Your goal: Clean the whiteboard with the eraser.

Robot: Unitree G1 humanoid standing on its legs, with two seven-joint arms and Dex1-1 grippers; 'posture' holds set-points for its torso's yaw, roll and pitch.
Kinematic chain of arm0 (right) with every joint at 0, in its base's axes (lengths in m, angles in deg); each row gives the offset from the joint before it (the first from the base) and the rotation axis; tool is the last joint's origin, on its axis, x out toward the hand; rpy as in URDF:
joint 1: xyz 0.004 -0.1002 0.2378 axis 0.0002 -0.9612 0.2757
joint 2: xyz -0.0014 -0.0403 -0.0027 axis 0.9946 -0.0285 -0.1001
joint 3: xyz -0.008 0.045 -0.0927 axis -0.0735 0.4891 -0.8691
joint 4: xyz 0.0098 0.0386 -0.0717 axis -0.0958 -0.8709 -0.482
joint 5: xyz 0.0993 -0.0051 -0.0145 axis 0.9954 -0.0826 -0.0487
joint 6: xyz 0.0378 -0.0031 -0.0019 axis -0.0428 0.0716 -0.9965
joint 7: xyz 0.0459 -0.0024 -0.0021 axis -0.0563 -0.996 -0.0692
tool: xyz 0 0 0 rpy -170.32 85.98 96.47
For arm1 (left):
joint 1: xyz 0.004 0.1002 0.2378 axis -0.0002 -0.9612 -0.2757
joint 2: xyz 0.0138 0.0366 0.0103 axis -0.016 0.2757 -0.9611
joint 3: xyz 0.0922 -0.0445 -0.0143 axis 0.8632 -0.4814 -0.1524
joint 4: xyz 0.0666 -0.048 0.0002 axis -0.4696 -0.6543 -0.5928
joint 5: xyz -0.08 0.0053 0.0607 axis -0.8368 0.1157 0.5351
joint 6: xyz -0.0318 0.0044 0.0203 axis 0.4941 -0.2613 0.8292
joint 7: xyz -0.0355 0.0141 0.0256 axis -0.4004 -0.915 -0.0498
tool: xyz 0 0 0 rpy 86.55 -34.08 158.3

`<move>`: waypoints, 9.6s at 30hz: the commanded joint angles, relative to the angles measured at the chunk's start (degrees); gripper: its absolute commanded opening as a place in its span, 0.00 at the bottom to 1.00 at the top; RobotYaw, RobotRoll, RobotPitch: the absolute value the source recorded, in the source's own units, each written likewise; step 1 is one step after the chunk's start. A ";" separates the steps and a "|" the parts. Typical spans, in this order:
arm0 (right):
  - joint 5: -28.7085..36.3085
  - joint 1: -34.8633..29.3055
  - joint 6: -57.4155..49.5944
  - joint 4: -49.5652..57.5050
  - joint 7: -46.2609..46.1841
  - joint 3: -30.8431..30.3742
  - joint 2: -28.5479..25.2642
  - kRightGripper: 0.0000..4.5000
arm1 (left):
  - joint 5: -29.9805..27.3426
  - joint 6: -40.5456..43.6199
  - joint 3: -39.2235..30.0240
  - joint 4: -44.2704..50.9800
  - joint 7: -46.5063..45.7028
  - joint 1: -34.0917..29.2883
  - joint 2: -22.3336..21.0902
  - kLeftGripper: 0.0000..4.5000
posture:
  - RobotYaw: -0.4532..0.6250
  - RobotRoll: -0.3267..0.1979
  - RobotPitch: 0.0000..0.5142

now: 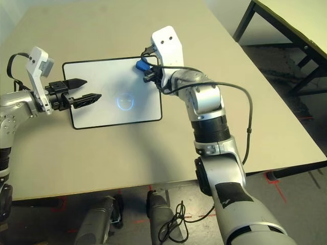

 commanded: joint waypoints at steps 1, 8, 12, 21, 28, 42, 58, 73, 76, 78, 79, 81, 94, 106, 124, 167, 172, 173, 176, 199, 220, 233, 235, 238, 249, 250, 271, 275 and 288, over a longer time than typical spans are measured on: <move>-0.46 -3.80 -2.86 2.01 1.00 -2.63 0.25 0.13 | -0.18 0.90 0.25 1.13 0.01 -0.46 -0.59 1.00 | 0.43 0.62 0.42; -0.17 -7.11 -8.60 7.00 2.54 -5.73 0.03 0.13 | -0.15 1.02 0.58 0.93 -0.06 -0.09 -0.28 1.00 | 0.42 0.62 0.43; -0.22 -7.20 -10.20 7.59 2.88 -6.36 0.16 0.13 | 0.03 0.78 1.00 0.25 0.15 0.42 -0.08 1.00 | 0.42 0.62 0.44; -0.67 -1.65 -4.46 3.32 -0.37 -0.89 2.21 0.13 | 0.02 0.73 1.11 0.22 0.08 0.32 0.22 1.00 | 0.42 0.62 0.45; -0.53 -0.57 -3.09 1.74 -0.89 -0.41 3.31 0.13 | -0.24 1.02 0.91 0.80 -0.27 -0.01 0.50 1.00 | 0.42 0.62 0.46; 0.78 -9.81 -11.09 10.01 0.89 -5.79 5.99 0.13 | -0.53 1.65 0.56 1.66 -1.03 -0.51 0.71 1.00 | 0.43 0.62 0.46; -1.92 -1.34 -2.36 -0.36 -4.71 1.30 5.12 0.13 | -0.50 1.47 0.65 1.55 -1.21 -0.54 1.25 1.00 | 0.42 0.62 0.46; -0.72 -10.69 -9.55 9.55 -2.52 -4.96 7.17 0.13 | -0.42 1.53 0.70 1.43 -1.14 -0.31 1.34 1.00 | 0.42 0.62 0.47; -1.66 -8.08 -6.62 5.79 -3.42 -2.55 6.15 0.13 | -0.40 1.53 0.74 1.34 -1.15 -0.26 1.39 1.00 | 0.42 0.62 0.47; -2.44 -6.08 -4.22 2.87 -4.67 -0.61 5.44 0.13 | -0.38 1.50 0.76 1.38 -1.20 -0.34 1.46 1.00 | 0.42 0.62 0.47; -2.67 -5.49 -3.47 1.88 -5.22 0.01 5.26 0.13 | -0.39 1.54 0.73 1.42 -1.25 -0.37 1.52 1.00 | 0.42 0.62 0.47; -3.00 -4.58 -2.24 0.10 -6.20 0.97 5.00 0.13 | -0.37 1.56 0.70 1.54 -1.25 -0.49 1.52 1.00 | 0.42 0.62 0.47; -1.86 -11.01 -7.96 6.13 -4.47 -4.46 6.33 0.13 | -0.33 1.52 0.61 1.37 -1.25 -0.26 1.47 1.00 | 0.43 0.62 0.46; -3.14 -7.88 -3.76 1.68 -6.06 -0.70 5.17 0.13 | -0.22 1.38 0.72 1.17 -1.20 -0.10 1.53 1.00 | 0.42 0.62 0.45; -1.43 -11.61 -5.80 6.92 -3.61 -4.25 8.51 0.13 | -0.07 1.19 0.60 1.00 -1.17 -0.71 1.39 1.00 | 0.42 0.62 0.45; -3.26 -0.22 -3.25 -1.55 0.07 -6.54 12.36 0.13 | -1.20 3.23 -1.26 4.52 -3.98 -4.96 0.04 1.00 | 0.46 0.62 0.48; -2.98 4.91 0.06 -6.18 -1.66 -2.83 12.82 0.13 | -1.63 3.21 -1.17 4.76 -4.17 -5.27 0.01 1.00 | 0.46 0.62 0.48; -2.96 5.64 0.67 -6.88 -1.96 -2.25 12.95 0.13 | -1.68 3.19 -1.16 4.73 -4.18 -5.29 0.01 1.00 | 0.45 0.62 0.48; -3.13 7.47 2.98 -9.14 -3.07 -0.56 13.23 0.13 | -1.75 3.14 -1.11 4.67 -4.18 -5.30 0.01 1.00 | 0.46 0.62 0.48; -3.30 1.21 -2.66 -1.71 -1.92 -4.49 14.77 0.13 | -2.04 3.58 -0.69 4.84 -4.20 -4.97 -0.01 1.00 | 0.45 0.62 0.49; -1.97 -4.62 -7.84 4.26 0.38 -10.08 15.05 0.13 | -2.17 3.59 -0.39 5.00 -4.10 -4.93 0.26 1.00 | 0.45 0.62 0.48; -3.10 5.82 5.37 -8.70 -7.12 1.48 15.73 0.13 | -2.16 3.73 -0.41 5.29 -4.29 -5.21 0.29 1.00 | 0.45 0.62 0.48; -3.16 6.28 6.36 -9.81 -7.35 1.85 15.81 0.13 | -2.03 3.68 -0.42 5.34 -4.30 -5.32 0.13 1.00 | 0.45 0.62 0.48; -3.17 4.55 5.08 -9.12 -6.27 0.22 16.07 0.13 | -0.39 2.75 0.44 5.60 -4.35 -5.16 -1.05 1.00 | 0.46 0.62 0.49; -2.72 -6.32 -5.05 4.62 -2.46 -9.11 16.74 0.13 | 1.61 1.79 1.69 6.29 -3.38 -3.15 -3.16 1.00 | 0.46 0.62 0.49; -2.75 -6.39 -5.27 4.81 -2.38 -9.17 16.70 0.13 | 1.64 1.79 1.65 6.23 -3.33 -3.06 -3.17 1.00 | 0.46 0.62 0.49; -3.12 -1.70 0.95 -2.52 -5.86 -3.74 17.12 0.13 | 0.90 2.26 1.32 6.15 -3.17 -3.65 -2.27 1.00 | 0.46 0.62 0.49; -2.92 -5.84 -4.19 3.54 -4.21 -7.67 16.68 0.13 | 0.94 2.17 1.33 5.88 -3.11 -3.54 -2.19 1.00 | 0.45 0.62 0.49; -4.91 1.19 -3.98 -1.65 -4.42 -5.42 11.98 0.13 | 0.97 2.20 1.46 5.69 -3.13 -3.28 -1.97 1.00 | 0.45 0.62 0.48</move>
